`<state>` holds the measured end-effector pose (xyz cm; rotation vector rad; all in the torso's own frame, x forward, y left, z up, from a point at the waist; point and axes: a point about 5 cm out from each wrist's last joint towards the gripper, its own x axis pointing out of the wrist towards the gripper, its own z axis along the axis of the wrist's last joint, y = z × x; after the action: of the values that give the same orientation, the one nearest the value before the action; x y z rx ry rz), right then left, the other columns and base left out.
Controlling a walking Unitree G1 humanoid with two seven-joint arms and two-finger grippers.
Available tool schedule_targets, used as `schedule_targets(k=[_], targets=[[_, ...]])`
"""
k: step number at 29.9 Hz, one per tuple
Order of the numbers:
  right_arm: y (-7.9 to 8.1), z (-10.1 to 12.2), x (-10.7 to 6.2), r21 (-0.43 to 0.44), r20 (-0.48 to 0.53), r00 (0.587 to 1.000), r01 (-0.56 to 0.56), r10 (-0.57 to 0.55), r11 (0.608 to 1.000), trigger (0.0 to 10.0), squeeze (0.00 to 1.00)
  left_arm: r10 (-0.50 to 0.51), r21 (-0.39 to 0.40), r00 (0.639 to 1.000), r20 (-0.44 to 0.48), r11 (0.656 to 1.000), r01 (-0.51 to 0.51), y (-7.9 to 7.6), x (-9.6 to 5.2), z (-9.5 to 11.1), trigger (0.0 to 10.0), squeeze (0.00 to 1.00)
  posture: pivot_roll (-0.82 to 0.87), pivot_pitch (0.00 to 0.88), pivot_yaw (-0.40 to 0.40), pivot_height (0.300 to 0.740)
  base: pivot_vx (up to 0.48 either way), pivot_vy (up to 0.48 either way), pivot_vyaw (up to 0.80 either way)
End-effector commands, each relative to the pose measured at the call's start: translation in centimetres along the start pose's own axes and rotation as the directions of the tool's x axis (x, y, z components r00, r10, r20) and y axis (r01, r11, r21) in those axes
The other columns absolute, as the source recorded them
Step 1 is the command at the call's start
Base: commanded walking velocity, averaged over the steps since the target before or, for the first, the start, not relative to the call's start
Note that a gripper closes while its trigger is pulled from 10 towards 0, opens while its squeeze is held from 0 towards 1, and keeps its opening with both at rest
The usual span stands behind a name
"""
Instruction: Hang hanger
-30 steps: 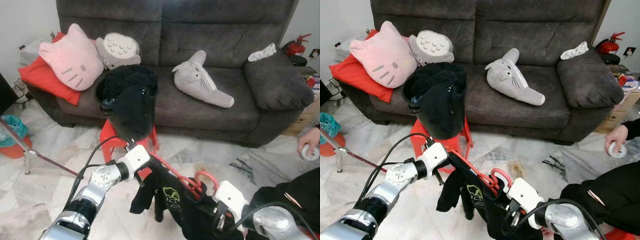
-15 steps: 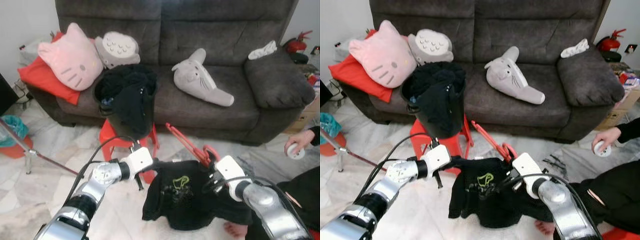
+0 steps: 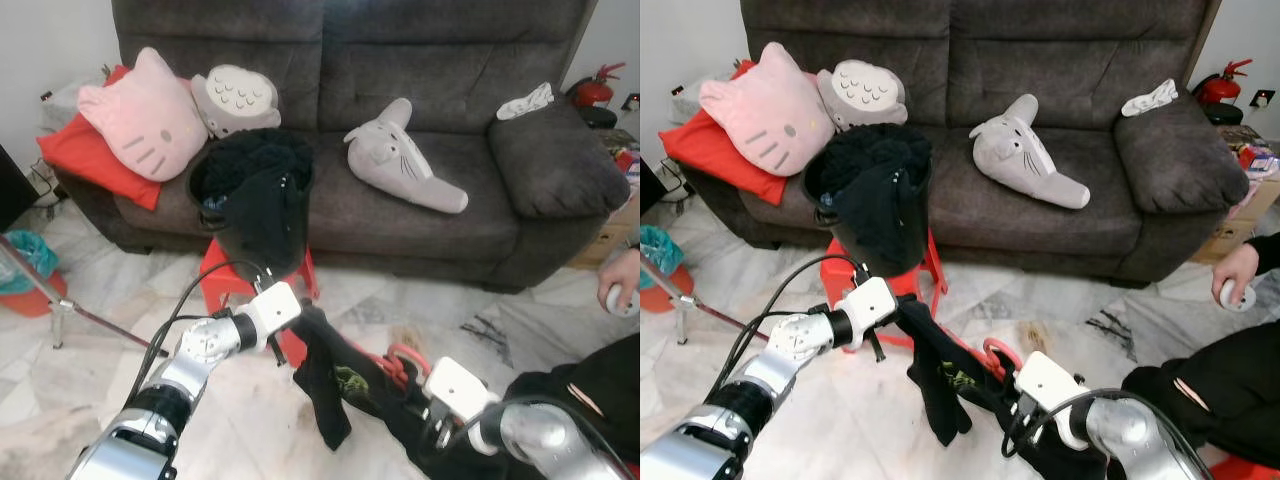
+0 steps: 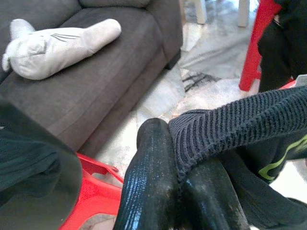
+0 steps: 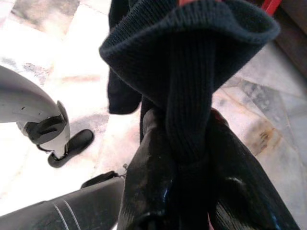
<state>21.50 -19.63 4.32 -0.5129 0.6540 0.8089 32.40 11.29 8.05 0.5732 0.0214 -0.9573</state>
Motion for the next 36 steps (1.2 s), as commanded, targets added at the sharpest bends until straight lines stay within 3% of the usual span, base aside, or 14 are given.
schedule_targets(k=[1, 9, 11, 12, 20, 22, 25, 29, 31, 32, 36], targets=[[-0.7, -0.6, -0.9, 0.007, -0.043, 0.997, 0.064, -0.064, 0.998, 10.0, 0.0, 0.024, 0.044, 0.999, -0.028, 0.999, -0.023, 1.4, -0.9, -0.2, 10.0, 0.0, -0.04, 0.037, 0.068, 0.74, 0.0, 0.0, 0.0], [-2.5, -1.0, -1.3, 0.04, -0.095, 0.972, 0.217, -0.213, 0.975, 10.0, 0.0, -0.047, 0.051, 0.998, -0.038, 0.997, 0.049, 0.7, -0.9, -0.4, 10.0, 0.0, -0.04, 0.04, 0.067, 0.74, 0.0, 0.0, 0.0], [-4.0, -1.9, -1.3, 0.054, -0.151, 0.939, 0.319, -0.308, 0.946, 10.0, 0.0, -0.071, 0.059, 0.997, -0.041, 0.996, 0.074, 0.7, -1.0, -0.4, 10.0, 0.0, -0.03, 0.041, 0.066, 0.74, 0.0, 0.0, 0.0], [-4.0, -1.9, -1.3, 0.054, -0.151, 0.939, 0.319, -0.308, 0.946, 10.0, 0.0, -0.071, 0.059, 0.997, -0.041, 0.996, 0.074, 0.7, -1.0, -0.4, 10.0, 0.0, -0.03, 0.041, 0.066, 0.74, 0.0, 0.0, 0.0], [-7.2, -3.1, -1.8, 0.033, -0.21, 0.86, 0.481, -0.464, 0.876, 10.0, 0.0, 0.032, 0.039, 0.999, 0.04, 0.999, -0.034, 2.1, -1.3, 0.6, 10.0, 0.0, -0.03, 0.04, 0.067, 0.74, 0.0, 0.0, 0.0], [-6.8, -2.1, -1.6, 0.08, -0.122, 0.901, 0.426, -0.416, 0.901, 10.0, 0.0, 0.121, 0.027, 0.99, 0.069, 0.992, -0.123, 2.9, -1.4, 0.9, 10.0, 0.0, -0.02, 0.041, 0.065, 0.74, 0.0, 0.0, 0.0], [-5.8, -0.9, -1.4, 0.09, -0.029, 0.941, 0.339, -0.338, 0.937, 10.0, 0.0, 0.159, -0.005, 0.984, 0.077, 0.987, -0.159, 3.3, -1.3, 1.0, 10.0, 0.0, -0.02, 0.043, 0.066, 0.74, 0.0, 0.0, 0.0], [-4.9, -1.0, -1.8, 0.053, -0.025, 0.96, 0.279, -0.278, 0.959, 10.0, 0.0, 0.117, 0.012, 0.992, 0.051, 0.993, -0.117, 2.8, -1.2, 0.7, 10.0, 0.0, -0.03, 0.044, 0.066, 0.74, 0.0, 0.0, 0.0], [-3.8, -1.0, -2.0, 0.043, -0.008, 0.981, 0.196, -0.196, 0.98, 10.0, 0.0, 0.093, 0.03, 0.995, 0.031, 0.995, -0.094, 2.5, -1.1, 0.5, 10.0, 0.0, -0.03, 0.045, 0.068, 0.74, 0.0, 0.0, 0.0], [-2.5, -0.9, -2.4, 0.01, 0.009, 0.995, 0.097, -0.097, 0.995, 10.0, 0.0, 0.073, 0.036, 0.997, 0.01, 0.997, -0.073, 2.4, -1.1, 0.2, 10.0, 0.0, -0.03, 0.045, 0.068, 0.74, 0.0, 0.0, 0.0], [-0.9, -1.1, -3.0, -0.005, 0.007, 1.0, -0.01, 0.01, 1.0, 10.0, 0.0, 0.052, 0.055, 0.998, -0.017, 0.997, -0.051, 2.2, -1.0, 0.0, 10.0, 0.0, -0.03, 0.046, 0.07, 0.74, 0.0, 0.0, 0.0]])
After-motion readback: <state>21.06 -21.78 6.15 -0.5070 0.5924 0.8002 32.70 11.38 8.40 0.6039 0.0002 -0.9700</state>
